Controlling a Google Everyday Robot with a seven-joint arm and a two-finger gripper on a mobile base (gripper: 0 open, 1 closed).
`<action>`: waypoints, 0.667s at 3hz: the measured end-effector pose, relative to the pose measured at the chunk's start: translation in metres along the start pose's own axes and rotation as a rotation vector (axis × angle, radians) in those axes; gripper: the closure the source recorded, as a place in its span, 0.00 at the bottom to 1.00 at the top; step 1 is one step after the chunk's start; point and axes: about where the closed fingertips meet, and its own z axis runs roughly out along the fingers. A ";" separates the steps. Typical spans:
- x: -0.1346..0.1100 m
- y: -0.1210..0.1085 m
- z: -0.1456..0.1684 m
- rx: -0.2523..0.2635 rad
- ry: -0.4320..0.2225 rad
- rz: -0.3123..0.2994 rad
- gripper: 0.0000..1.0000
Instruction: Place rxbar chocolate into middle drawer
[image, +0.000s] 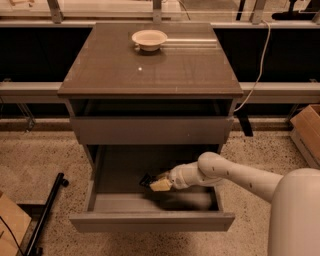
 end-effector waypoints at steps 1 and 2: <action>0.000 0.002 0.002 -0.004 0.000 0.000 0.03; 0.000 0.002 0.003 -0.006 0.001 -0.001 0.00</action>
Offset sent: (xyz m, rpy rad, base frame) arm -0.0009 0.0019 -0.0005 0.0016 0.0014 0.0029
